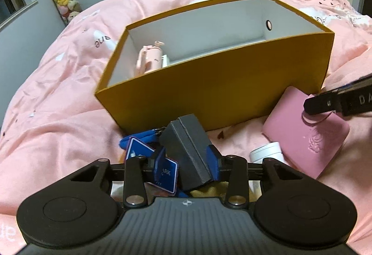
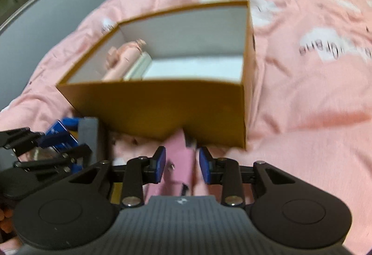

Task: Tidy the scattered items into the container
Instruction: 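Carry the card case and dark grey box over the orange box with both grippers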

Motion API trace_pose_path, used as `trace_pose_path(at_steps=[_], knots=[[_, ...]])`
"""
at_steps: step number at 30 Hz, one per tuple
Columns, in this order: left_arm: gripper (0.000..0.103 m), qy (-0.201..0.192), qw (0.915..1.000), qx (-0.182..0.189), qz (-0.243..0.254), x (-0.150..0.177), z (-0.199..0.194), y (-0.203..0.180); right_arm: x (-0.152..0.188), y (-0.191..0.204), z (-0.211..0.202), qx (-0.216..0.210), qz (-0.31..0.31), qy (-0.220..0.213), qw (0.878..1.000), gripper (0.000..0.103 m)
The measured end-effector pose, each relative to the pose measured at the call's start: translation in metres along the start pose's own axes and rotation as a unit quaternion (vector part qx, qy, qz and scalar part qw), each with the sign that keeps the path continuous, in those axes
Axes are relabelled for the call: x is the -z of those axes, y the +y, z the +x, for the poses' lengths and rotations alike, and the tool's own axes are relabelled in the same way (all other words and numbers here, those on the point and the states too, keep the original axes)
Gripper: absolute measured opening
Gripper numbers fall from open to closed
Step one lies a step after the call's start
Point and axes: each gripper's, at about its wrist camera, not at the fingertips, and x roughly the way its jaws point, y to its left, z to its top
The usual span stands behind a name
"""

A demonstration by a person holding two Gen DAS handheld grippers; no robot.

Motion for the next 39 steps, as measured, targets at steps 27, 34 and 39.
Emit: trace_pose_path(at_steps=[27,34,39], knots=[[0.068,0.027,0.9919,-0.101,0.072,-0.008,0.042,-0.057,0.01,-0.009,0.026,-0.013,0.015,0.031,0.999,0.046],[0.054,0.028,0.9984,-0.049,0.011,-0.003,0.022,-0.021,0.012,0.003,0.023,-0.031,0.014,0.044,0.998,0.031],[0.054,0.028,0.9993,-0.018,-0.018,-0.001,0.019,-0.004,0.015,0.014,0.027,-0.038,0.001,0.061,0.997,0.028]])
